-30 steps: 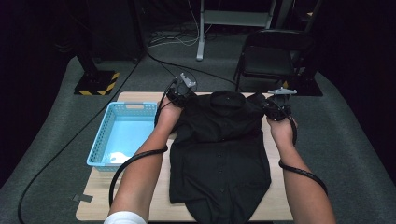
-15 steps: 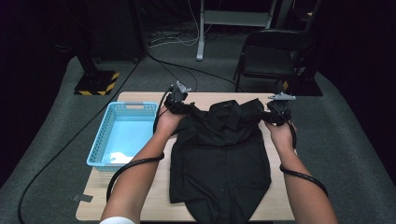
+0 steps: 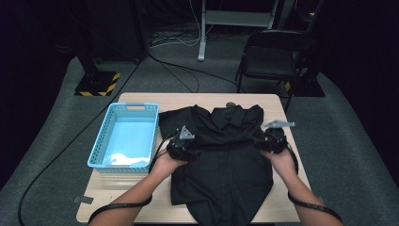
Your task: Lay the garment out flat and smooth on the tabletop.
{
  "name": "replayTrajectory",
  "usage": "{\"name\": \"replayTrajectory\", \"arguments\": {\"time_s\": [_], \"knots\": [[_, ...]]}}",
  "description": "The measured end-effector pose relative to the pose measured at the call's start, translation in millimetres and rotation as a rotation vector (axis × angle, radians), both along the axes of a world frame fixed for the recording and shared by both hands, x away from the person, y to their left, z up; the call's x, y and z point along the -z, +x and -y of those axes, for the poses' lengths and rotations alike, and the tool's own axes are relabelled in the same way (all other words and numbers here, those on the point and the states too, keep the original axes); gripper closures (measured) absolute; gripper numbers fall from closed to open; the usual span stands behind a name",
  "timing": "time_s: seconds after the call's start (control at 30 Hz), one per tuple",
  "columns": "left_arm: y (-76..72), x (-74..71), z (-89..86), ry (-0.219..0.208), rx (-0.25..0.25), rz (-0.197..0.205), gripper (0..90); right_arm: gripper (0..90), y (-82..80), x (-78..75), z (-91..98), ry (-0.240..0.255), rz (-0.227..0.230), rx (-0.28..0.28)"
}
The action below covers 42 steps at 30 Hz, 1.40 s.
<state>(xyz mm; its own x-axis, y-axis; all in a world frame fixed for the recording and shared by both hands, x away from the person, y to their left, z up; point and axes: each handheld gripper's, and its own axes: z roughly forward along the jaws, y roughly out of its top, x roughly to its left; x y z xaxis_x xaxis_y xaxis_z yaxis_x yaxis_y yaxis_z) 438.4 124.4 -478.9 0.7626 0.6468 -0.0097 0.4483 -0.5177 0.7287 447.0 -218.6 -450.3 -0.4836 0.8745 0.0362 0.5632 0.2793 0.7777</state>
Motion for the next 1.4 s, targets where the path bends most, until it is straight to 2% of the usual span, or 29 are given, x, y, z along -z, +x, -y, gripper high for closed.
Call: {"name": "replayTrajectory", "arguments": {"time_s": [0.03, 0.1, 0.13, 0.17, 0.27, 0.37, 0.5, 0.67, 0.73, 0.9, 1.07, 1.13, 1.27, 1.33, 1.4], "knots": [[0.0, 0.0, 0.0, 0.0, 0.0, 0.0, 37.2, 42.0, -6.1, 6.6, -3.0, 0.008, -0.017, -0.023], [0.0, 0.0, 0.0, 0.0, 0.0, 0.0, 37.2, 42.0, -6.1, 6.6, -3.0, 0.008, -0.017, -0.023], [-18.3, 18.3, -2.3, 0.058, 0.035, -0.039, 37.2, 42.0, -6.1, 6.6, -3.0, 0.008, -0.017, -0.023], [-21.4, 21.7, -3.4, 0.069, 0.039, -0.046, 37.0, 41.6, -39.1, 40.0, -20.2, 0.027, -0.125, -0.14], [-27.8, 29.8, -6.7, 0.076, 0.047, -0.06, 36.9, 42.0, -55.2, 53.8, -28.5, -0.011, -0.165, -0.209], [-29.4, 34.4, -8.7, 0.083, 0.041, -0.064, 36.6, 42.7, -63.9, 61.8, -29.4, -0.03, -0.204, -0.239], [-26.3, 37.6, -9.8, 0.099, 0.032, -0.058, 36.6, 44.3, -77.7, 62.3, -23.9, -0.043, -0.206, -0.266], [-17.3, 37.0, -6.9, 0.105, 0.018, -0.059, 35.8, 46.7, -105.6, 62.5, -7.3, -0.079, -0.208, -0.306], [-11.3, 36.9, -5.8, 0.104, 0.011, -0.059, 35.8, 49.0, -116.9, 63.6, 2.9, -0.093, -0.184, -0.31], [5.0, 36.3, -2.3, 0.103, -0.016, -0.057, 37.2, 53.7, -133.1, 63.0, 29.4, -0.113, -0.18, -0.284], [25.1, 36.1, 1.0, 0.098, -0.052, -0.055, 37.5, 56.5, -135.9, 60.3, 48.2, -0.162, -0.18, -0.26], [33.5, 35.8, 2.6, 0.102, -0.062, -0.047, 37.9, 56.5, -136.6, 59.7, 57.3, -0.178, -0.182, -0.235], [52.6, 34.8, 5.1, 0.107, -0.097, -0.039, 38.9, 56.1, -139.8, 57.5, 80.5, -0.163, -0.177, -0.149], [61.8, 34.4, 6.4, 0.113, -0.12, -0.027, 39.5, 56.9, -142.0, 55.9, 90.8, -0.182, -0.176, -0.105], [70.6, 34.6, 7.3, 0.106, -0.137, -0.027, 39.9, 56.8, -145.0, 54.8, 100.2, -0.18, -0.173, -0.069]]}}
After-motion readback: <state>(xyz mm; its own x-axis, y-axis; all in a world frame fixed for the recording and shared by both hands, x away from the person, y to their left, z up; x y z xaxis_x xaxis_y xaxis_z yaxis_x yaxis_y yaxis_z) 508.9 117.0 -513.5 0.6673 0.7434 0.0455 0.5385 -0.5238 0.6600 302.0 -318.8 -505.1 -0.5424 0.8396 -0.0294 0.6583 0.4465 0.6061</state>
